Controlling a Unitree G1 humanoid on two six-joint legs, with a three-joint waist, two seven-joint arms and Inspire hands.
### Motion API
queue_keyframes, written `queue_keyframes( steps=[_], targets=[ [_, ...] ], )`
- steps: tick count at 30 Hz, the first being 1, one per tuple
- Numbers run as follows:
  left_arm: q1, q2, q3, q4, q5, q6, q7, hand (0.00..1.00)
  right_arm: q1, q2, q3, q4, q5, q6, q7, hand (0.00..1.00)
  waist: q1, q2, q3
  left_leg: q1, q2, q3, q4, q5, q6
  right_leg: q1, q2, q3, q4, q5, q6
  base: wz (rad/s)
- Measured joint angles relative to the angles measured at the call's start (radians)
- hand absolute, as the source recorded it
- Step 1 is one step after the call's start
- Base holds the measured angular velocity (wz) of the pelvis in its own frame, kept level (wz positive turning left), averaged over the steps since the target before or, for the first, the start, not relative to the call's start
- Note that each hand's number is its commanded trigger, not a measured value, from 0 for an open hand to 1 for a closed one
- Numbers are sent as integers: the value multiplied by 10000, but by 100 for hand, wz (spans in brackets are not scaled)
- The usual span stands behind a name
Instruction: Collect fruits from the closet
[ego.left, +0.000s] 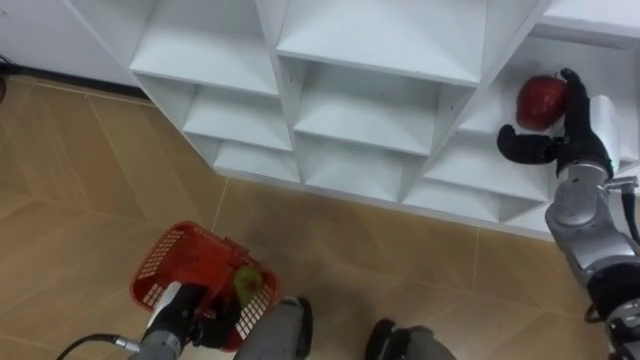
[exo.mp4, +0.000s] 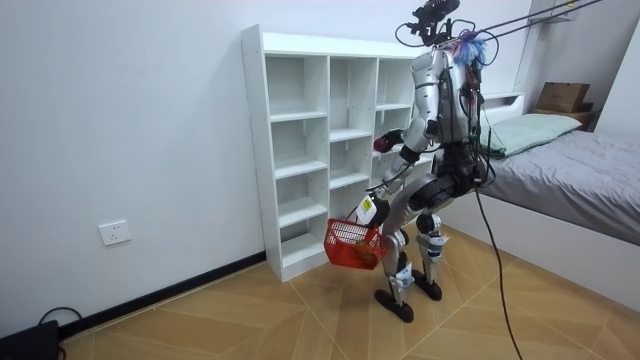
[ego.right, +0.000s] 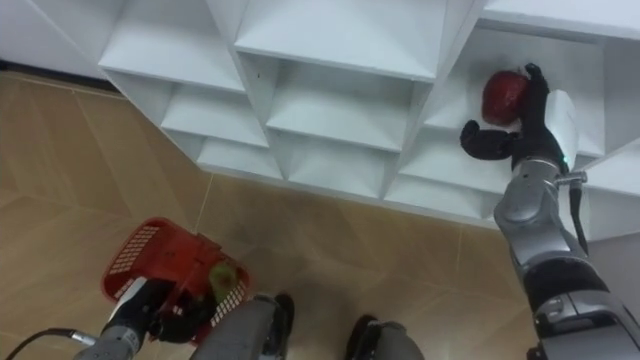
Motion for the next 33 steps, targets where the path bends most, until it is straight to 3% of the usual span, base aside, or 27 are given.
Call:
queue_keyframes(
  steps=[10, 22, 33],
  targets=[
    [165, 23, 88, -7, 0, 23, -4, 100, 30, -62, -32, -24, -216, 197, -96, 100, -19, -23, -16, -22, 53, -13, 107, -21, -20, 28, -2, -97, 51, 10, -62, 0],
    [172, 27, 103, -7, 1, 43, 37, 100, 157, -55, 40, 3, 213, 176, 50, 100, 7, -7, -31, -15, 146, -101, 185, -31, -34, 161, 58, -247, -80, 85, -112, 0],
    [322, 33, 102, -487, -2, 27, 48, 100, 248, -46, 163, -3, 220, -141, 57, 100, 3, 36, -56, 118, 227, 13, -82, 26, -81, 220, 170, -191, -321, 193, -168, -2]
  ],
)
